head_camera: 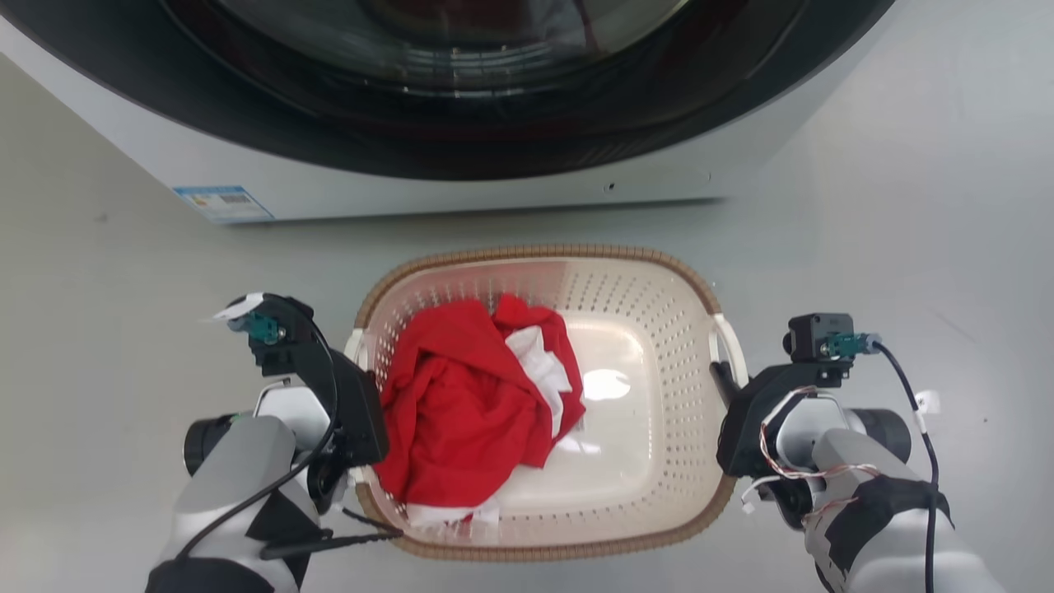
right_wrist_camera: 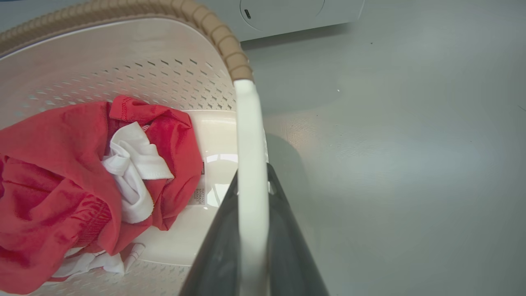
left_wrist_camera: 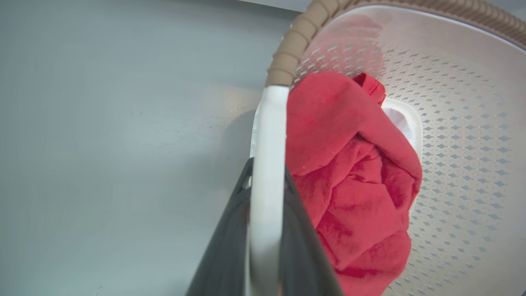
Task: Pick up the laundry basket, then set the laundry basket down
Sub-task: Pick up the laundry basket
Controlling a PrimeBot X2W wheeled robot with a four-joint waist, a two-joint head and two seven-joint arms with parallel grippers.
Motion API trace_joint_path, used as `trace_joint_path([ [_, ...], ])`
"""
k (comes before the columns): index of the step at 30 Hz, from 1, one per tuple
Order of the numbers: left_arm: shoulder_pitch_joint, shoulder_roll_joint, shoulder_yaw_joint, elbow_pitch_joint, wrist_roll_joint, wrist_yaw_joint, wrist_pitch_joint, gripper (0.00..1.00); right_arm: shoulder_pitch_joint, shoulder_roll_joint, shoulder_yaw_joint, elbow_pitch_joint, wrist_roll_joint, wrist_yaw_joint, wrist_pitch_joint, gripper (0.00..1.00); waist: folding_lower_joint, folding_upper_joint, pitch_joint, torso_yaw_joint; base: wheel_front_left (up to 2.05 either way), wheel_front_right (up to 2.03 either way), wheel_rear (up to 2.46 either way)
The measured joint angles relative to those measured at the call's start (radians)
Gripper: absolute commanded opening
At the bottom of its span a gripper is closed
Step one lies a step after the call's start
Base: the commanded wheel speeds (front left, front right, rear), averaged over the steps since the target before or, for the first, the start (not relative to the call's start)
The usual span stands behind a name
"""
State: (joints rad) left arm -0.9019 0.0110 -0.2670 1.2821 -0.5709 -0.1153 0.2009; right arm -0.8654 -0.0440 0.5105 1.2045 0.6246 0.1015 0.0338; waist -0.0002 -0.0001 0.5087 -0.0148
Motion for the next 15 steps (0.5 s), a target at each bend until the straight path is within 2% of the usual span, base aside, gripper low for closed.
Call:
trace_joint_path([
  [15, 0.112, -0.01, 0.01, 0.008, -0.04, 0.0, 0.07, 0.0, 0.083, 0.01, 0.006, 0.056, 0.02, 0.013, 0.058, 0.0, 0.0, 0.0, -0.166, 0.0, 0.0, 0.0, 0.0],
])
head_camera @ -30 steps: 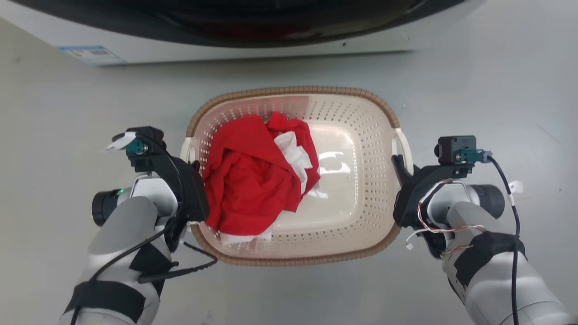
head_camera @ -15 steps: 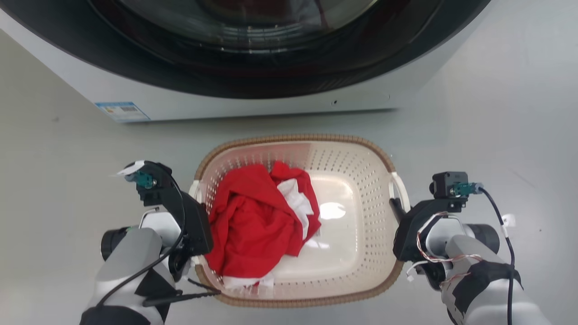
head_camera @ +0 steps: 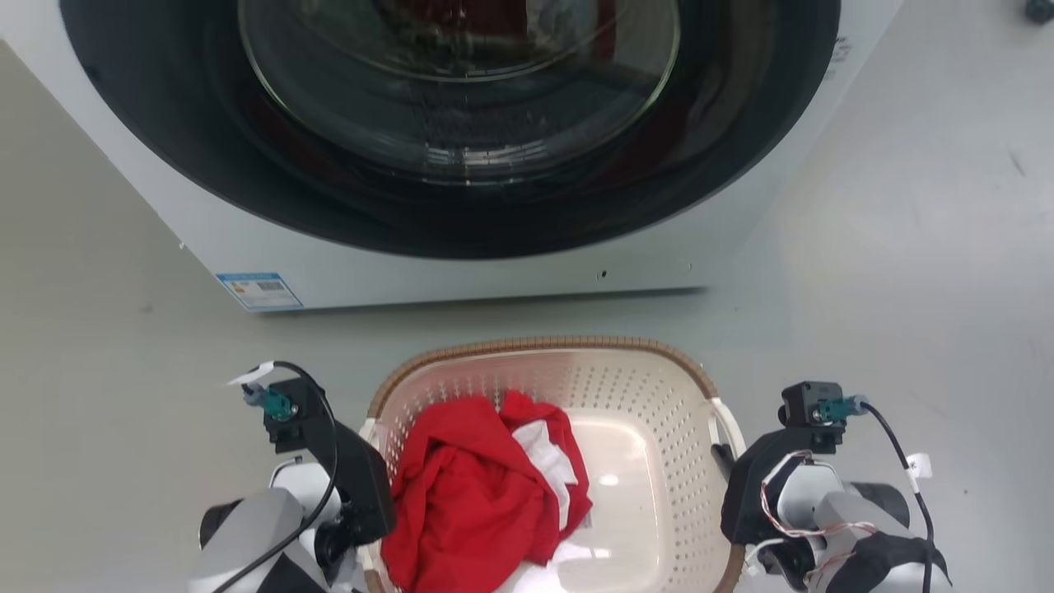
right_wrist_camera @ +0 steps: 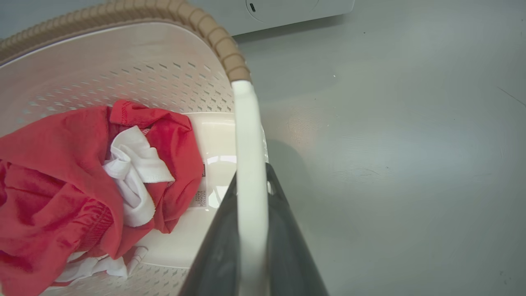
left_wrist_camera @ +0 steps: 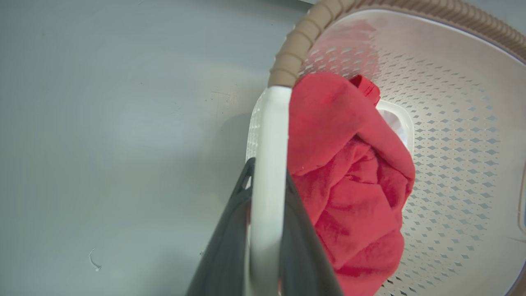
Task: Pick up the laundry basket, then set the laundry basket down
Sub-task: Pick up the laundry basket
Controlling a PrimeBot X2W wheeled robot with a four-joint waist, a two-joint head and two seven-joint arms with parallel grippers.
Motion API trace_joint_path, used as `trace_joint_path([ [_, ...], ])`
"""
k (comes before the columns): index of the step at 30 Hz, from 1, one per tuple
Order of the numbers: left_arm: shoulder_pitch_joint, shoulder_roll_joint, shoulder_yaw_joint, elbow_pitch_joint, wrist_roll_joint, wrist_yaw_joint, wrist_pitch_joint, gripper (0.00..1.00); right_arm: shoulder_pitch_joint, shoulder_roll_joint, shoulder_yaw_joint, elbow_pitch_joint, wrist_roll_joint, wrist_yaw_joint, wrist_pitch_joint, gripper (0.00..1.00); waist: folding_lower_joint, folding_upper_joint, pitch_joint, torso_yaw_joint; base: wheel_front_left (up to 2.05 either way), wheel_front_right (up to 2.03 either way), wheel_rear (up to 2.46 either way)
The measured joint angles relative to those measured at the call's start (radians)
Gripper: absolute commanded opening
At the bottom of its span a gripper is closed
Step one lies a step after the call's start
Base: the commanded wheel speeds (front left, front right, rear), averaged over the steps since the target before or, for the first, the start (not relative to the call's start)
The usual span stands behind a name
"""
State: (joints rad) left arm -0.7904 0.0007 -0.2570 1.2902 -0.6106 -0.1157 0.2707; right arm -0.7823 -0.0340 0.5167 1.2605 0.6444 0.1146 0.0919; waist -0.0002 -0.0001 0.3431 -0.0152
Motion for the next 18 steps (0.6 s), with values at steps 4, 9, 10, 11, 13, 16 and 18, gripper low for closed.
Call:
trace_joint_path([
  [4, 0.034, -0.001, 0.003, 0.001, -0.007, 0.0, 0.016, 0.0, 0.029, 0.003, 0.0, 0.004, 0.011, 0.0, 0.019, 0.0, 0.0, 0.0, -0.045, 0.002, 0.0, 0.0, 0.0],
  [9, 0.084, -0.001, 0.008, 0.002, -0.016, 0.0, 0.037, 0.0, 0.069, 0.006, 0.003, 0.008, 0.027, 0.005, 0.043, 0.0, 0.0, 0.0, -0.1, 0.004, 0.0, 0.0, 0.0],
  [10, 0.092, -0.001, 0.009, 0.002, -0.017, 0.0, 0.041, 0.0, 0.077, 0.006, 0.003, 0.009, 0.032, 0.006, 0.048, 0.0, 0.0, -0.0001, -0.111, 0.004, 0.0, 0.0, 0.0],
  [11, 0.1, -0.001, 0.009, 0.002, -0.019, 0.0, 0.046, 0.0, 0.084, 0.007, 0.004, 0.011, 0.035, 0.006, 0.05, 0.0, 0.0, 0.0, -0.122, 0.004, 0.0, 0.0, 0.0],
  [13, 0.114, -0.002, 0.01, 0.002, -0.022, 0.0, 0.055, 0.0, 0.098, 0.008, 0.004, 0.011, 0.038, 0.007, 0.058, 0.0, 0.0, -0.0001, -0.142, 0.004, 0.0, 0.0, 0.0],
  [16, 0.132, -0.002, 0.01, 0.002, -0.022, 0.001, 0.064, 0.0, 0.116, 0.008, 0.004, 0.013, 0.042, 0.008, 0.067, 0.0, 0.0, 0.0, -0.172, 0.004, 0.0, 0.0, 0.0],
  [18, 0.145, -0.002, 0.01, 0.003, -0.023, 0.001, 0.072, 0.0, 0.126, 0.009, 0.004, 0.015, 0.044, 0.008, 0.076, 0.0, 0.0, 0.0, -0.191, 0.004, 0.0, 0.0, 0.0],
])
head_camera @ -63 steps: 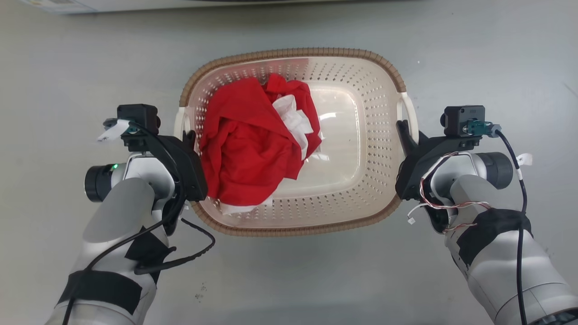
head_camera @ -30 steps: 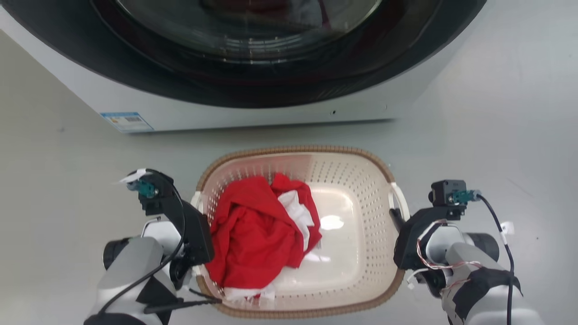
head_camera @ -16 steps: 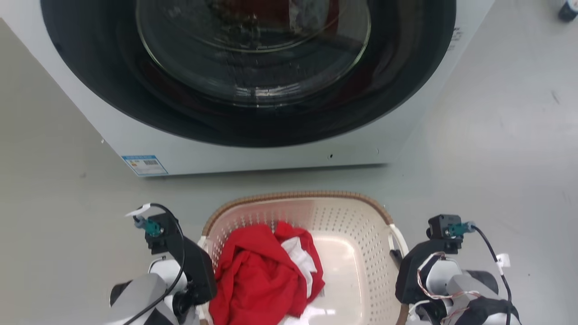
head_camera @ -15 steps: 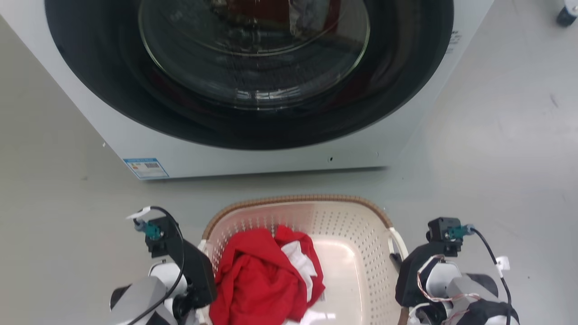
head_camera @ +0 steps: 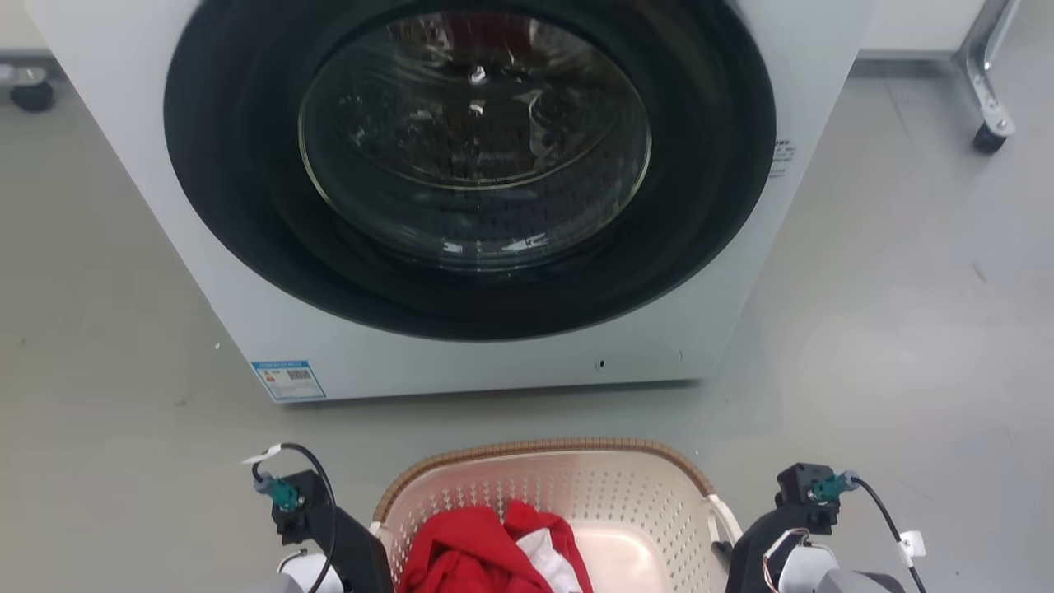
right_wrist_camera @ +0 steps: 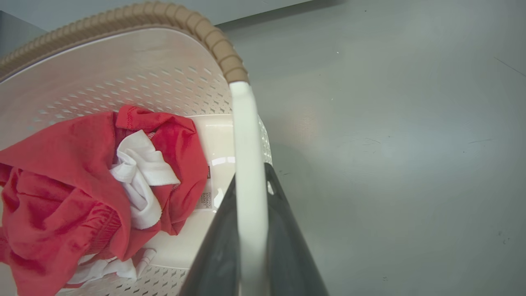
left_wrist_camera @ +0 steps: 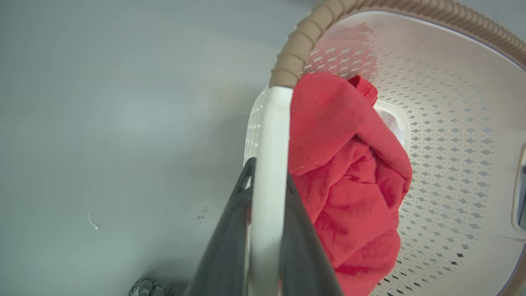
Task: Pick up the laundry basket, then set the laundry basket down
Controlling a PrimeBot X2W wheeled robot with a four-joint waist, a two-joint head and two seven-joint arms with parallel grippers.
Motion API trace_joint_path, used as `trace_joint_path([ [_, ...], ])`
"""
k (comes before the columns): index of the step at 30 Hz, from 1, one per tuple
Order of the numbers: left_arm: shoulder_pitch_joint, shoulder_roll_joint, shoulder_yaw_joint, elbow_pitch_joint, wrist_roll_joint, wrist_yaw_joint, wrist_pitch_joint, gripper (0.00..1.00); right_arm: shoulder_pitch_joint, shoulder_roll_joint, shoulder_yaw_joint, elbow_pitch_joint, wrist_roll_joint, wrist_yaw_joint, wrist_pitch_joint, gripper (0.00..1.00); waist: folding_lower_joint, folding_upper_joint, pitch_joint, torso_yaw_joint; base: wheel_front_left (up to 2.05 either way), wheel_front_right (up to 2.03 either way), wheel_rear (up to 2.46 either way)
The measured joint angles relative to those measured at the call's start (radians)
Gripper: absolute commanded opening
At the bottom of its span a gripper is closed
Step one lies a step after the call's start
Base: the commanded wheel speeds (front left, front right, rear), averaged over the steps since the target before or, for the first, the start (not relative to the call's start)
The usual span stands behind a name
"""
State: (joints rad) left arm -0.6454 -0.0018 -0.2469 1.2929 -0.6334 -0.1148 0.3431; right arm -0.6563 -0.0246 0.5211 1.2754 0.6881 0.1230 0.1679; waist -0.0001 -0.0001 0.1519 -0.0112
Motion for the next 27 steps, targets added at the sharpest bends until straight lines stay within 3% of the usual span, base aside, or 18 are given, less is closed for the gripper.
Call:
trace_joint_path([
  [27, 0.142, -0.004, -0.009, 0.0, -0.045, 0.02, 0.051, 0.0, 0.127, 0.009, -0.007, 0.013, 0.027, 0.001, 0.044, 0.0, 0.0, 0.0001, -0.172, 0.0, 0.0, 0.0, 0.0],
])
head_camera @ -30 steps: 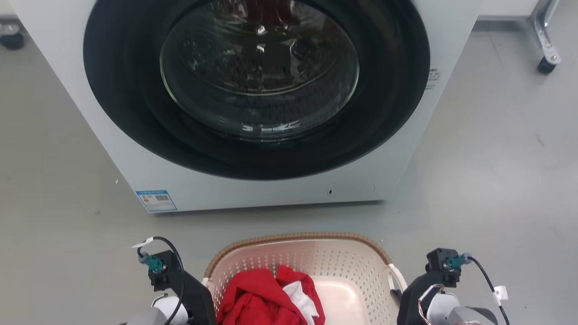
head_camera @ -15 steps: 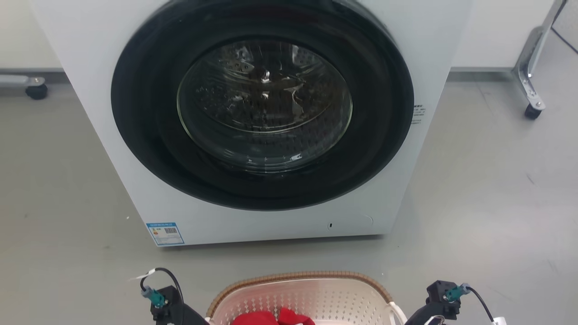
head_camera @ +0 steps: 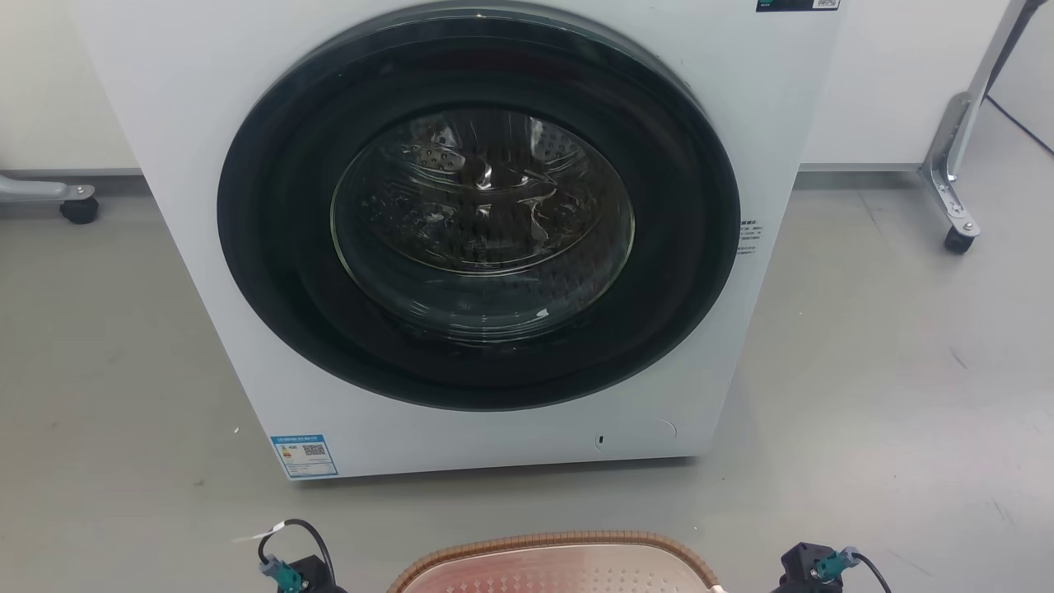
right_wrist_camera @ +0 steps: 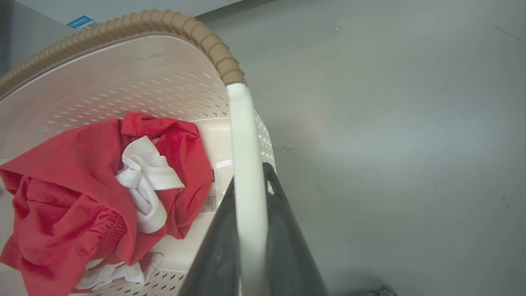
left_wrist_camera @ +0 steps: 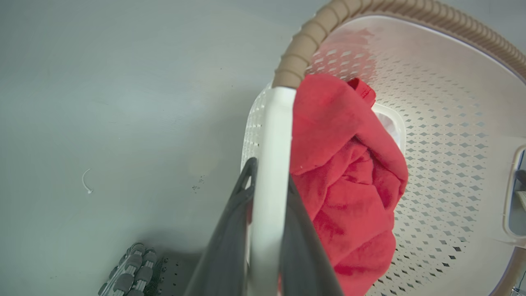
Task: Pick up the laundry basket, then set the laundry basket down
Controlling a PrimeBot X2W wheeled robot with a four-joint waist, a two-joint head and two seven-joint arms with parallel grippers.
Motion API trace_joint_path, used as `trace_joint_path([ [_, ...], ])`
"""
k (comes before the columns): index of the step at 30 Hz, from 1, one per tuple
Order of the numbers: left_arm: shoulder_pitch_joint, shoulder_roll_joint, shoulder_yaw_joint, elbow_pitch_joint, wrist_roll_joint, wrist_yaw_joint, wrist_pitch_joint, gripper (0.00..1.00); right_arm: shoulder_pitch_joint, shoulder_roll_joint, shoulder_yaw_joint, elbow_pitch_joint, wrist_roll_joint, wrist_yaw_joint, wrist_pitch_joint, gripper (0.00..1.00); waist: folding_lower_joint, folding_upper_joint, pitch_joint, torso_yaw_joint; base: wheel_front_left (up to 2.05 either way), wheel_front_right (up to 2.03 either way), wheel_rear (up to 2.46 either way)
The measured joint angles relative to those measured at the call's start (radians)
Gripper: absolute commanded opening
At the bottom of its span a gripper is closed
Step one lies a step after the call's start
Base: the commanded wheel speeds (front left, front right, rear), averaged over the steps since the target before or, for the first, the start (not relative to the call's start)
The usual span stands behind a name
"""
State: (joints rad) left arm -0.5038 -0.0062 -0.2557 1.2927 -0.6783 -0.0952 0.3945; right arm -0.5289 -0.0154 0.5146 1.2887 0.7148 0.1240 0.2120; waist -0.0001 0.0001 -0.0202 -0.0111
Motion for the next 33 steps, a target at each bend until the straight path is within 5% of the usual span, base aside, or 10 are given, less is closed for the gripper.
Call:
trace_joint_path([
  [33, 0.001, -0.001, -0.027, 0.0, -0.025, 0.016, 0.009, 0.0, 0.006, 0.0, -0.007, 0.002, 0.016, 0.0, 0.007, 0.0, 0.0001, 0.0, -0.009, -0.001, 0.0, 0.0, 0.0],
])
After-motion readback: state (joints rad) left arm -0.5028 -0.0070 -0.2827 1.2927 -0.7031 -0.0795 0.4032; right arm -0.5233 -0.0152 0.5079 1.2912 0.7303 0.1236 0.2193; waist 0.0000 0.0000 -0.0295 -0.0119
